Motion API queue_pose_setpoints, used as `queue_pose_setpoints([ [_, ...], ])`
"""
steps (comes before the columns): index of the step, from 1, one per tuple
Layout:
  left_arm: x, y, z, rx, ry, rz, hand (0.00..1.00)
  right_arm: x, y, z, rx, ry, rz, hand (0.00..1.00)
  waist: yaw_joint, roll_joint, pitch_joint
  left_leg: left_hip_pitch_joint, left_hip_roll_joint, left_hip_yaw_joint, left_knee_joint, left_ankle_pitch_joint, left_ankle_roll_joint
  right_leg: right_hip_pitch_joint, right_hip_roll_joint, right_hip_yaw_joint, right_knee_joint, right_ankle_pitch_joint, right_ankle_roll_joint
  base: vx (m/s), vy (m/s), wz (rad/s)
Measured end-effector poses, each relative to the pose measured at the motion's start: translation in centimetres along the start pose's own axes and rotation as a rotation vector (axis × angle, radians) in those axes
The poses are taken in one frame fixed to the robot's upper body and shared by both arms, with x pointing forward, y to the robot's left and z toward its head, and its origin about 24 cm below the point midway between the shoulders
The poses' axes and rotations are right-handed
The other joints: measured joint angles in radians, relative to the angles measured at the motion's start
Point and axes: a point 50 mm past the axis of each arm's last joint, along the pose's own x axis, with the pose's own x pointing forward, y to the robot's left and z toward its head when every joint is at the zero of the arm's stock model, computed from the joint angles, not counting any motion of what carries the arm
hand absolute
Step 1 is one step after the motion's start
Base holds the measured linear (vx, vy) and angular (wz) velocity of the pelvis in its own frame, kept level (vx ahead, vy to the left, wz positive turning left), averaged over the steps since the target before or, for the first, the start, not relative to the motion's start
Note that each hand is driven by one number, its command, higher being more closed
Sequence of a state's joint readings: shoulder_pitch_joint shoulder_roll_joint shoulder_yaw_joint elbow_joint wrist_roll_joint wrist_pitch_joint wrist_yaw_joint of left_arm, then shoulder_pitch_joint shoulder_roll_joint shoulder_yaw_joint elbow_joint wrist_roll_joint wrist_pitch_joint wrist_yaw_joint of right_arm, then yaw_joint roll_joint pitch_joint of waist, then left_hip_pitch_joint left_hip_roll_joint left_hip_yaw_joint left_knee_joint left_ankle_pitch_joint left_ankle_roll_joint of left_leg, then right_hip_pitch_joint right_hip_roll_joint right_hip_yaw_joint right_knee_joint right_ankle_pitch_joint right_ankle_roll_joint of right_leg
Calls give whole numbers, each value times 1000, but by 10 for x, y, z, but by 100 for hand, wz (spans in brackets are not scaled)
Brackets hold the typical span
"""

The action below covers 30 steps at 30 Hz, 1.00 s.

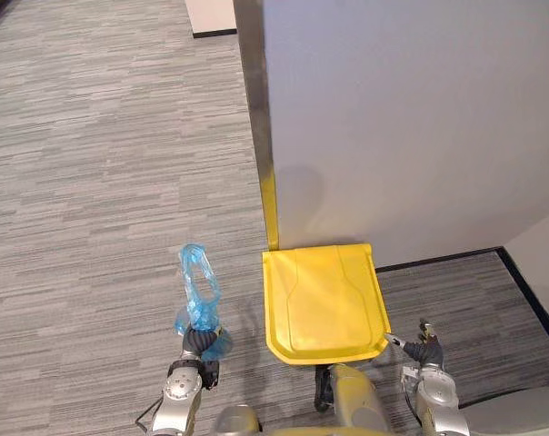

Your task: Gather rubbish on tea table into small bin, then transfer packed bag to large trash can.

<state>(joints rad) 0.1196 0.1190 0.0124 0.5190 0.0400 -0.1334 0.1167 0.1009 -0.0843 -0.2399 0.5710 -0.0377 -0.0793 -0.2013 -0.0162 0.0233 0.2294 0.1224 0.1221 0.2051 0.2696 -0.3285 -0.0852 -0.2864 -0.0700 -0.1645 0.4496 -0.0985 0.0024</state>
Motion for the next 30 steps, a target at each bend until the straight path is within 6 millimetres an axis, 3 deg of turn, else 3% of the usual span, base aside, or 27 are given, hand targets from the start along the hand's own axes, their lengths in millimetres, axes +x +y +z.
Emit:
queue_pose_setpoints([
  [6,-1,-5,-1,-14,6,-6,100,0,1,-1,30,7,-1,0,2,1,-37,52,-8,35,-70,31,-5,21,6,14,-30,19,-11,83,50,-9],
  [12,-6,-9,-8,-28,28,-11,100,-6,9,-8,53,35,13,0,8,-20,-48,59,-30,47,-68,54,-2,43,-11,28,-61,55,4,-44,48,1],
  [14,-7,-9,-8,-33,30,-10,100,-8,13,-10,54,41,23,0,13,-35,-56,20,-48,52,-22,63,11,11,-28,40,-43,88,4,-160,23,-8],
  [15,-8,-11,-9,-41,34,-11,100,-7,14,-8,55,34,28,0,25,-35,-61,-2,-42,66,-26,97,44,2,-28,57,-67,122,21,-191,6,4],
  [17,-8,-15,-5,-56,18,-11,100,-10,13,-12,50,45,24,0,23,-42,-59,-21,-42,78,-25,111,55,-25,-59,56,143,14,12,-96,-28,46],
  [19,-11,-10,-8,-62,24,15,100,-14,18,-17,35,59,46,0,31,-81,-75,-58,-58,58,4,110,55,-30,-119,75,358,-77,31,-44,-121,59],
  [21,-14,-3,-13,-69,46,45,100,-13,22,-15,27,52,64,0,30,-99,-76,-75,-61,52,30,110,54,-30,-114,82,344,-81,43,-114,-164,14],
  [22,-22,-4,-25,-107,94,69,100,-7,23,-7,18,26,68,0,54,-50,-96,-112,-8,48,6,142,36,64,-35,114,156,-124,71,-186,-241,13],
  [24,-21,-4,-22,-124,82,69,100,-6,23,-3,18,10,69,0,59,-73,-102,-156,-14,40,17,150,24,81,-37,133,84,-187,62,-170,-247,19],
  [25,-18,-5,-21,-131,85,72,100,3,23,6,6,-10,68,0,56,-37,-73,-200,17,16,24,164,0,98,3,109,-4,-146,30,-155,-168,18],
  [27,-19,-10,-21,-127,86,55,100,6,20,9,-2,-19,53,0,57,-8,-62,-206,42,5,-7,190,-25,110,35,98,-65,-102,10,-242,-152,8],
  [29,-19,-12,-21,-126,88,54,100,6,17,9,-2,-18,42,0,45,-6,-61,-212,42,-12,-60,264,-43,106,34,74,-105,-61,-11,-251,-151,20],
  [30,-19,-12,-21,-127,87,53,100,6,16,9,-3,-18,40,0,41,-5,-61,-220,44,-13,-54,263,-42,104,33,69,-117,-50,-15,-207,-104,23],
])
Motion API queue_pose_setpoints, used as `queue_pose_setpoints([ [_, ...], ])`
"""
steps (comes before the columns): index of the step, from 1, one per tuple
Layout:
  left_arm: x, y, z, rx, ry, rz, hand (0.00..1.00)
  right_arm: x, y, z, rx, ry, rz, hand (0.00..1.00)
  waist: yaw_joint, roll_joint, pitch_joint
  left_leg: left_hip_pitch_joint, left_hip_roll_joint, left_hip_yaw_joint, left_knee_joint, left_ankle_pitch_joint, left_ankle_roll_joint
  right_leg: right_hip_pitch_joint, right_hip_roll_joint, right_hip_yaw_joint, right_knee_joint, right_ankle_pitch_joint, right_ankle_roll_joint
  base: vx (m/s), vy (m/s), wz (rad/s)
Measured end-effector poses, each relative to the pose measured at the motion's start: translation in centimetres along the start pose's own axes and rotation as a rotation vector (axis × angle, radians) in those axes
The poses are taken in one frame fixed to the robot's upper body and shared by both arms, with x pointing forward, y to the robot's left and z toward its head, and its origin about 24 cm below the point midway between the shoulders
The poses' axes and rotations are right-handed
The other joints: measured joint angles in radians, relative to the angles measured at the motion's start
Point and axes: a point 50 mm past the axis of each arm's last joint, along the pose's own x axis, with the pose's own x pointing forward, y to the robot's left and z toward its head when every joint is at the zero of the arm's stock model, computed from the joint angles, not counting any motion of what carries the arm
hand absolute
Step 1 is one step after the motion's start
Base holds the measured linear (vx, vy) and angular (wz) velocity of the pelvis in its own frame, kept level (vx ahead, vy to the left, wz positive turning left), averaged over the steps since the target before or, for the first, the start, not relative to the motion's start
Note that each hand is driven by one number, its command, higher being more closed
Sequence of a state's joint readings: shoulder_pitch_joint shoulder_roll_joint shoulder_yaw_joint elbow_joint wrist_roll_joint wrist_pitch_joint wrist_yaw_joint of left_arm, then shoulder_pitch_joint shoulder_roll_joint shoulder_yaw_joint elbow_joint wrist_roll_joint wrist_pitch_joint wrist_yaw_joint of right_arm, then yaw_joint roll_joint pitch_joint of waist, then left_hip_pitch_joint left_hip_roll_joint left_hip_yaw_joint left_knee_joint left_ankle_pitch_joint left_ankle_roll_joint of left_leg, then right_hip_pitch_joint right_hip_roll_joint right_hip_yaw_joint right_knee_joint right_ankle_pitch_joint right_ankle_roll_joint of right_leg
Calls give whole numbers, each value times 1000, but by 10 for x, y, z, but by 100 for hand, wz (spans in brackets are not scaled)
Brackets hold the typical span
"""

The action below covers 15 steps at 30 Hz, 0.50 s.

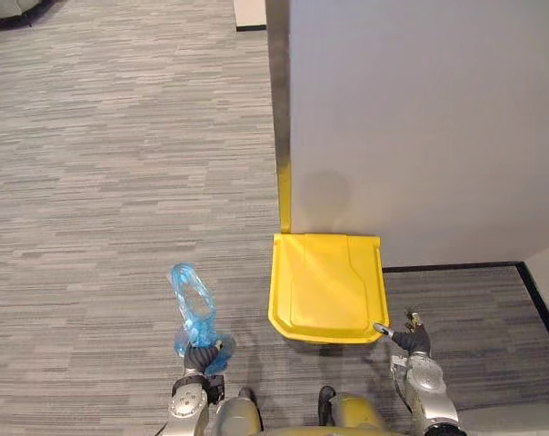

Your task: Gather rubbish on tea table into small bin, then transfer packed bag to large trash can.

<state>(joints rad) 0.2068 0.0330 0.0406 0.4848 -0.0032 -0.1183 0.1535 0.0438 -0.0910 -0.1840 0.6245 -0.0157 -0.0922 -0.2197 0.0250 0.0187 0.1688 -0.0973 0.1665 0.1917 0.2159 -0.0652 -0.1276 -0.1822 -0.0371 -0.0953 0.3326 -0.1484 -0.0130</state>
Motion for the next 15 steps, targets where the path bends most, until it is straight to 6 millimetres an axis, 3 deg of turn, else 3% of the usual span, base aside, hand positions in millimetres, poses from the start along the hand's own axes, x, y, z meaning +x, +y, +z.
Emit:
queue_pose_setpoints([
  [2,0,0,-1,1,4,-2,100,-1,-3,-3,6,9,-11,0,-13,3,2,-6,-8,5,62,-29,42,-4,-11,-11,-52,41,-12,-164,-25,13],
  [4,0,0,-3,3,11,-5,100,-2,-7,-6,-3,17,-19,0,-13,5,2,26,-26,7,59,-53,64,-15,-24,-14,-65,59,0,-182,87,14],
  [6,-1,-2,-6,7,26,-16,100,-4,-13,-11,-11,30,-31,0,-21,33,-4,72,-30,8,-32,-76,52,-13,-26,-41,-89,82,25,-164,127,23],
  [10,-4,0,-14,27,53,-30,100,-12,-10,-27,9,89,-31,0,-35,23,-6,86,-66,4,-98,-61,48,68,-53,-70,-233,176,62,-96,133,26],
  [15,-4,-2,-14,44,55,-46,100,-14,-13,-34,5,115,-38,0,-39,38,-17,120,-77,4,-115,-56,47,133,-57,-68,-317,218,68,53,75,0],
])
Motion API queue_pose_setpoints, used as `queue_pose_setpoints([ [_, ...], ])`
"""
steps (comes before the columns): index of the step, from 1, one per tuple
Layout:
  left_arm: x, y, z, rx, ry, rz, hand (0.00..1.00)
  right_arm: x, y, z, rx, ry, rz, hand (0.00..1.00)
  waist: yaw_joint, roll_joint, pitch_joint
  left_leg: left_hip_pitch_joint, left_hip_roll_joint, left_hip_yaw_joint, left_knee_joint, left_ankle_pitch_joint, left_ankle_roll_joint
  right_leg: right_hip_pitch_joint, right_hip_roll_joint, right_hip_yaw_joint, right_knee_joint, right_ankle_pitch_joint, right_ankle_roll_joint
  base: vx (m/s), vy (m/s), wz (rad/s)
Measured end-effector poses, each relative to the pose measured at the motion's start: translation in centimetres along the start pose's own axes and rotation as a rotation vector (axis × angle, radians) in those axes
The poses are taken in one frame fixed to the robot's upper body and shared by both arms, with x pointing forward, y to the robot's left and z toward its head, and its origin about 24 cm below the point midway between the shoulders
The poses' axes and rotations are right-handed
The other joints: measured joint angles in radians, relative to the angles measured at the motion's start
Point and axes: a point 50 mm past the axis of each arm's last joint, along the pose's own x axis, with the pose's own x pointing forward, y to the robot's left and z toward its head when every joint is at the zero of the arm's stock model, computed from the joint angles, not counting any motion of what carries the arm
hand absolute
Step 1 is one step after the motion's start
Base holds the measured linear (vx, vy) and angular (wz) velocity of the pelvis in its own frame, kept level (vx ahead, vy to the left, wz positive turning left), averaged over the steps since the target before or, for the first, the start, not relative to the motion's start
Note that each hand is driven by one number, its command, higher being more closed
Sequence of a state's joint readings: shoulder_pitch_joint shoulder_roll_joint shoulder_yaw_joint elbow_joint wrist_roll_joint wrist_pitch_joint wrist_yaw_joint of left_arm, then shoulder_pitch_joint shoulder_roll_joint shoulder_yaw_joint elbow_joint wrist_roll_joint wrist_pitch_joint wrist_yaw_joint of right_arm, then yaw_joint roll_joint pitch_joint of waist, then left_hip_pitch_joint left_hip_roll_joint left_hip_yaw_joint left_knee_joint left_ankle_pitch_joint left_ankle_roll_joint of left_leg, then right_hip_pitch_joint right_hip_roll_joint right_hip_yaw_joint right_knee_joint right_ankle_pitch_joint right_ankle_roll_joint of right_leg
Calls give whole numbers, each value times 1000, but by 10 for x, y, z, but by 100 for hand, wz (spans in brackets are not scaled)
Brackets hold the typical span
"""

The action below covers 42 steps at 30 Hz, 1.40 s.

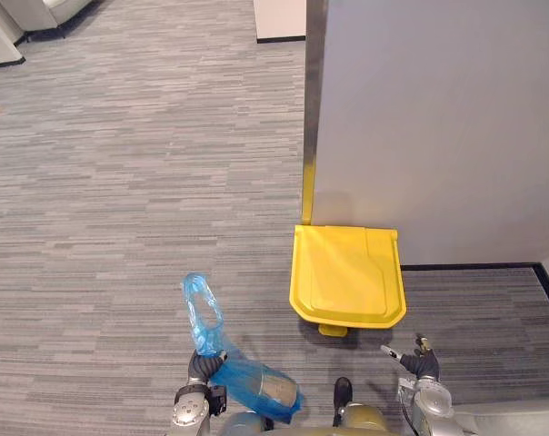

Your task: Gather rubbish on tea table into small bin, then transfer packed bag to large trash can.

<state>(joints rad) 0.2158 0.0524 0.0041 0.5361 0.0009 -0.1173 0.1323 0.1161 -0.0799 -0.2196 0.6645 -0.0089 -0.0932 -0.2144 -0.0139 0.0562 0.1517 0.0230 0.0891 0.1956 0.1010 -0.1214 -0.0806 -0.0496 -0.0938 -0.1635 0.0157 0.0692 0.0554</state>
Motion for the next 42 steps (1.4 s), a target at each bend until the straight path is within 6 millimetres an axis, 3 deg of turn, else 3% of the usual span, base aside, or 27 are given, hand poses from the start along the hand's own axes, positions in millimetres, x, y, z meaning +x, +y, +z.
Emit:
queue_pose_setpoints([
  [10,6,15,2,62,-2,19,100,2,-3,-7,0,39,-11,0,-2,-17,-11,59,3,5,-22,15,11,63,22,-3,-53,6,1,88,-4,-1],
  [21,8,21,4,73,-6,31,100,6,1,0,15,24,-6,0,0,-42,-11,22,0,58,22,-12,31,3,21,59,-40,32,4,-72,1,-18],
  [25,8,21,4,73,-6,32,100,7,1,1,17,19,-7,0,-2,-60,6,-18,16,80,144,-84,39,-106,2,98,195,-71,18,-95,20,-20],
  [27,9,20,8,71,-20,29,100,6,1,2,27,18,-11,0,-4,-77,26,-19,17,69,188,-127,53,-136,-22,84,317,-107,42,-89,39,5],
  [28,10,20,14,70,-42,30,100,7,4,5,37,7,-8,0,-3,-86,51,3,17,66,201,-135,67,-203,-39,74,470,-104,65,-70,28,9],
  [29,11,19,17,70,-57,29,100,5,6,5,49,4,-6,0,-7,-80,81,13,30,63,234,-148,81,-259,-48,51,546,-140,74,-51,22,4],
  [30,11,20,19,71,-62,30,100,5,7,6,56,3,-3,0,-2,-81,88,15,39,63,254,-160,81,-271,-46,44,521,-150,70,-32,-9,0],
  [32,16,22,28,87,-90,28,100,4,14,10,74,-6,8,0,3,-106,108,14,48,52,315,-199,70,-282,-51,-11,281,-141,84,44,-85,16],
  [34,21,18,38,82,-119,21,100,3,8,7,69,3,-9,0,0,-114,116,6,49,14,379,-246,53,-235,-68,-56,239,-156,80,132,-208,53],
  [35,25,12,46,70,-142,11,100,5,2,10,76,-5,-31,0,0,-103,131,10,68,-22,412,-271,36,-214,-56,-59,249,-122,68,185,-257,61],
  [38,30,8,59,67,-179,3,100,4,-8,8,95,-10,-65,0,0,-73,150,20,86,-62,398,-277,28,-220,-44,-61,313,-136,75,188,-190,48],
  [41,30,9,58,66,-178,6,100,-3,-21,-1,136,11,-111,0,1,-63,149,65,108,-96,359,-284,14,-221,-28,-67,409,-205,45,212,-166,33],
  [42,30,9,58,66,-177,7,100,-8,-32,-7,167,22,-150,0,3,-65,146,85,129,-114,359,-300,-20,-221,-7,-61,463,-225,17,239,-174,28],
])
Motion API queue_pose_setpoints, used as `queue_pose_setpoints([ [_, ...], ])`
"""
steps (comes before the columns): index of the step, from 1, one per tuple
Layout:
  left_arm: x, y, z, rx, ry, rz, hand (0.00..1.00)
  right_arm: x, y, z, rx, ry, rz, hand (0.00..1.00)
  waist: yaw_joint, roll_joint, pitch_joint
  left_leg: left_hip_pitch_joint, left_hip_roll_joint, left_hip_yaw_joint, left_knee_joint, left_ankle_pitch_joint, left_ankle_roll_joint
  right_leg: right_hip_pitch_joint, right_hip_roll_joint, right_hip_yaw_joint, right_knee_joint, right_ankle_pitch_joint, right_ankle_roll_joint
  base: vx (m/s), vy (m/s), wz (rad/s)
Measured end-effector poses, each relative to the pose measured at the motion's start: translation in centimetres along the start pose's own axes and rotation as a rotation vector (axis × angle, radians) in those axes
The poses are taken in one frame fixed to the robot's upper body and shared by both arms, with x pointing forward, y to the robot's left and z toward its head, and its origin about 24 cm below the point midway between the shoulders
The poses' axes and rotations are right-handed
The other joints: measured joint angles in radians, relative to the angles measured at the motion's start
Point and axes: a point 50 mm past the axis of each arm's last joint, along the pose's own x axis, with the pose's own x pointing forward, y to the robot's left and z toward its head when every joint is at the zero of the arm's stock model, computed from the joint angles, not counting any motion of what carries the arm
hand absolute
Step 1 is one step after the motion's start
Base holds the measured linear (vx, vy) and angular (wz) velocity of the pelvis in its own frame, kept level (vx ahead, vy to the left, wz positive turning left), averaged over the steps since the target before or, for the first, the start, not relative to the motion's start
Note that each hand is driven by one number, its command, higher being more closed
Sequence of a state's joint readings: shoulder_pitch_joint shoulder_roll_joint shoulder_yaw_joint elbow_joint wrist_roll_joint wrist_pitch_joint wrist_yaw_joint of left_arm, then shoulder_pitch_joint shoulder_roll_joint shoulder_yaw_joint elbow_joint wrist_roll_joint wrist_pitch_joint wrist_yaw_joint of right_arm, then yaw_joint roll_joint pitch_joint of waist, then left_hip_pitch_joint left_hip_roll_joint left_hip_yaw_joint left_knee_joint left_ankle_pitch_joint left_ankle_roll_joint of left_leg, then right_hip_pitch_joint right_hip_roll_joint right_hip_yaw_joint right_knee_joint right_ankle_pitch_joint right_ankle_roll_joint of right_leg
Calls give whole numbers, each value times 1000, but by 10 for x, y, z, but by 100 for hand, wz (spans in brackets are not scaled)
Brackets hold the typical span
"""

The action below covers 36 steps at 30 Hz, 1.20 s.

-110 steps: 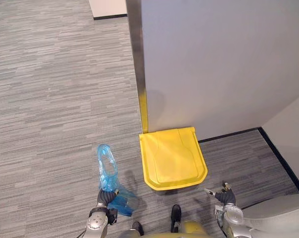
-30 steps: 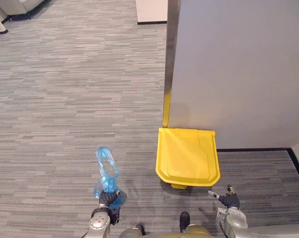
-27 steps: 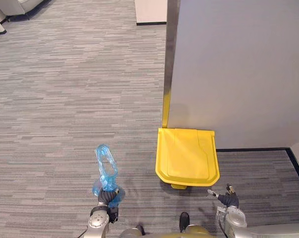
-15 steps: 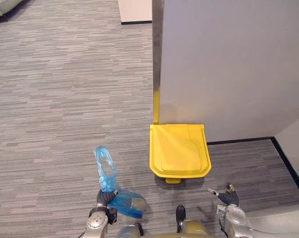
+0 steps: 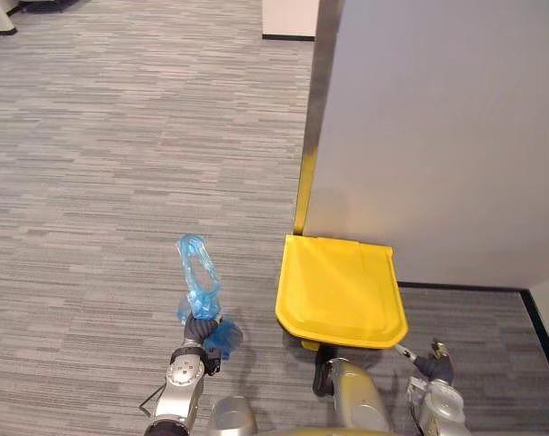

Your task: Gather rubbish on tea table into small bin, then transfer packed bag to large trash can.

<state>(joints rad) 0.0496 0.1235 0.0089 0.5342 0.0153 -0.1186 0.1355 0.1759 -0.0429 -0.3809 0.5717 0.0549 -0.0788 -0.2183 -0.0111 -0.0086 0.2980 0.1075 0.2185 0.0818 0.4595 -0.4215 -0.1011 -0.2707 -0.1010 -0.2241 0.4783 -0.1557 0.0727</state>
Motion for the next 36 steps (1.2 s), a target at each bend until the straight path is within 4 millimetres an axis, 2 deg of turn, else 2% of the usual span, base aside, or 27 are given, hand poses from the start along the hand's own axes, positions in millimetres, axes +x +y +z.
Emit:
queue_pose_setpoints([
  [3,-2,-1,-2,0,7,-2,100,-1,-10,-2,45,10,-39,0,0,8,-23,-1,27,2,-1,-3,-19,-17,30,-6,34,-35,-16,179,-87,9],
  [4,-2,-1,-2,0,6,-4,100,-1,-10,-2,56,10,-41,0,-4,11,-26,-7,37,3,1,-1,-22,-18,35,-15,37,-39,-11,238,-80,5],
  [10,-3,-10,0,-5,-4,-19,100,-6,-5,-2,115,2,-40,0,-1,9,-41,-29,44,40,19,9,-38,-40,29,-14,67,-51,-11,102,1,2],
  [15,-10,-10,-11,-7,33,-19,100,-11,14,-6,108,15,26,0,1,2,-58,-51,46,53,14,0,-23,-40,27,-21,42,-51,-9,-39,13,13],
  [18,-13,-13,-14,-4,37,-31,100,-16,33,-6,67,13,113,0,3,2,-78,-79,39,20,1,-1,-21,-49,27,-17,27,-51,-9,-45,-16,29],
  [20,-14,-14,-11,-4,26,-36,100,-18,47,-3,46,-3,178,0,17,5,-84,-95,39,3,-3,9,-28,-56,27,-23,24,-51,-9,-9,-20,22],
  [21,-14,-16,-7,-3,8,-44,100,-20,56,4,38,-28,213,0,28,6,-91,-119,36,-2,-4,24,-39,-77,26,-26,25,-51,-10,-1,-47,24],
  [23,-13,-17,-1,-3,-20,-51,100,-20,72,22,32,-96,271,0,31,4,-93,-169,25,-14,-3,52,-38,-108,14,-34,23,-50,-9,-3,-55,43],
  [24,-13,-18,4,-5,-39,-53,100,-21,88,43,19,-176,322,0,28,5,-92,-204,22,-12,-4,80,-35,-118,11,-40,8,-42,-14,-3,-30,47],
  [25,-13,-18,4,-6,-42,-53,100,-21,90,46,17,-189,330,0,29,4,-92,-207,22,-11,-5,85,-35,-118,11,-42,6,-40,-16,30,-41,42],
  [26,-12,-17,8,-8,-59,-49,100,-21,101,63,11,-252,364,0,46,4,-92,-216,24,-8,-6,98,-34,-118,11,-50,0,-31,-30,36,-22,12],
  [27,-12,-18,10,-8,-63,-49,100,-21,102,67,10,-265,369,0,50,4,-92,-218,25,-8,-7,99,-34,-119,11,-51,-1,-30,-31,49,-32,14],
  [29,-11,-15,14,-6,-86,-44,100,-18,116,98,-4,-367,406,0,61,4,-91,-229,25,-4,-20,120,-34,-122,12,-57,-15,-16,-48,23,-24,10],
  [30,-11,-14,14,-4,-89,-42,100,-17,118,105,-10,-391,411,0,60,3,-91,-230,26,-2,-27,121,-34,-124,13,-57,-17,-13,-47,6,-20,3],
  [32,-8,-8,18,7,-110,-35,100,-14,122,132,-29,-480,419,0,62,2,-78,-238,27,0,-45,124,-37,-139,20,-54,-29,2,-47,-6,-7,-3],
  [33,-7,-7,20,12,-118,-34,100,-13,122,138,-38,-498,416,0,63,1,-69,-238,28,1,-46,124,-37,-139,21,-53,-31,5,-47,-35,-11,-7],
  [36,-1,-2,30,6,-150,-27,100,-6,117,164,-110,-584,411,0,69,-3,-46,-253,29,0,-60,125,-40,-150,36,-38,-62,18,-21,-71,-13,-4],
])
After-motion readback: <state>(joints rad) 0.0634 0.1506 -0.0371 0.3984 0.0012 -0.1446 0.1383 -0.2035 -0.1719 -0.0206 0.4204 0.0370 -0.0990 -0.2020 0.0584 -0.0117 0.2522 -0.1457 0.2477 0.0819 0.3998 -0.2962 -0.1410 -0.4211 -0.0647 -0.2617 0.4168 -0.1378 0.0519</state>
